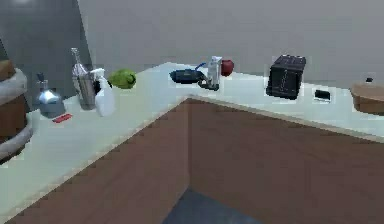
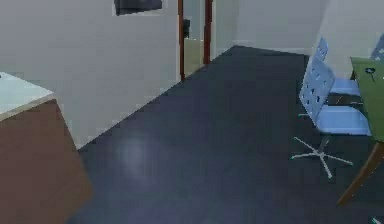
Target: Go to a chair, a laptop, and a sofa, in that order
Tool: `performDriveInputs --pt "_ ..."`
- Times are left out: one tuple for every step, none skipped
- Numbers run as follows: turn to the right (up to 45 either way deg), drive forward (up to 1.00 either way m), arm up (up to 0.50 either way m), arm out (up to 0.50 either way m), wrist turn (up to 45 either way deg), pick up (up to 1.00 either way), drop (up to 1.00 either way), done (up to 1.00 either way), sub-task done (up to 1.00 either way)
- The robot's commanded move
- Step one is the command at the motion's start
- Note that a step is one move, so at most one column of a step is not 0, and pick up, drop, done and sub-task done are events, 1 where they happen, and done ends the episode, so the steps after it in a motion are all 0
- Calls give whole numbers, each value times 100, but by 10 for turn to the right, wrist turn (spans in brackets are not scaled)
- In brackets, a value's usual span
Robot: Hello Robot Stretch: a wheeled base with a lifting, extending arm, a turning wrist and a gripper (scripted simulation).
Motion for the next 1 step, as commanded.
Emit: performDriveInputs --pt "450 0 0 0 0 0 0 0 0"
